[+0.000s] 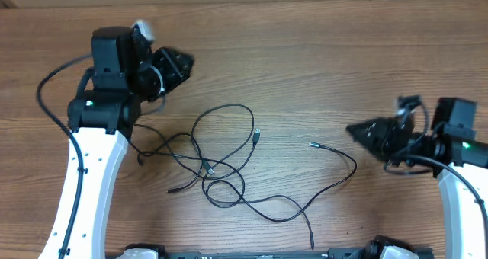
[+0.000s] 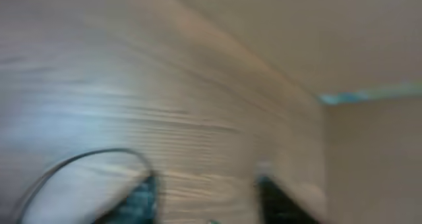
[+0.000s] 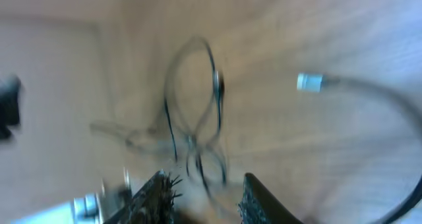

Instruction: Untangle cables

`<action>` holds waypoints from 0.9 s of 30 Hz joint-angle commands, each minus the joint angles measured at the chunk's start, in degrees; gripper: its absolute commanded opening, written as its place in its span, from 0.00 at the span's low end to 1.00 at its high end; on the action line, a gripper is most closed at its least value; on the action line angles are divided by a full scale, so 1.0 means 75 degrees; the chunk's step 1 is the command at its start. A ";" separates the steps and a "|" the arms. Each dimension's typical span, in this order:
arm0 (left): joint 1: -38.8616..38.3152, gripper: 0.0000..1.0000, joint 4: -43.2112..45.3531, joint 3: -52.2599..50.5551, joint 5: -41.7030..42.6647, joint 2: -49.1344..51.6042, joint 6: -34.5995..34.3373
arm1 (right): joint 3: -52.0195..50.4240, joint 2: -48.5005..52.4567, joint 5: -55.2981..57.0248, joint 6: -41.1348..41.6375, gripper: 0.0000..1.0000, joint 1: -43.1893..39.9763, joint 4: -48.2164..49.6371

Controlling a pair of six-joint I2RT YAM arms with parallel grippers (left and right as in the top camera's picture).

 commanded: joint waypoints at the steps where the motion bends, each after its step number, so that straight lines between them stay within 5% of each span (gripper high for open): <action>1: -0.0391 0.91 -0.0475 0.0061 0.0557 -0.0003 0.0682 | 0.0157 -0.0076 -0.0035 -0.1326 0.35 0.0414 -0.0580; 2: -0.0522 1.00 -0.0988 0.0061 0.0227 -0.0003 0.0676 | 0.0157 -0.0087 -0.0035 -0.1361 0.36 0.0504 -0.0723; 7: -0.1341 1.00 -0.4028 0.0044 -0.1271 0.0015 -0.0734 | 0.0157 -0.0119 -0.0041 -0.1250 0.37 0.0638 -0.0641; 11: -0.2425 1.00 -0.5298 -0.0169 -0.2095 0.0020 -0.2358 | 0.0157 -0.0119 -0.0047 -0.1169 0.38 0.0638 -0.0405; 19: -0.3998 1.00 -0.4520 -0.1958 -0.2978 0.0047 -0.5094 | 0.0157 -0.0119 -0.0044 -0.1239 0.37 0.0638 -0.0860; 27: -0.4097 1.00 -0.1218 -0.4494 -0.2690 0.0047 -0.5161 | 0.0157 -0.0119 -0.0041 -0.1233 0.41 0.0638 -0.0924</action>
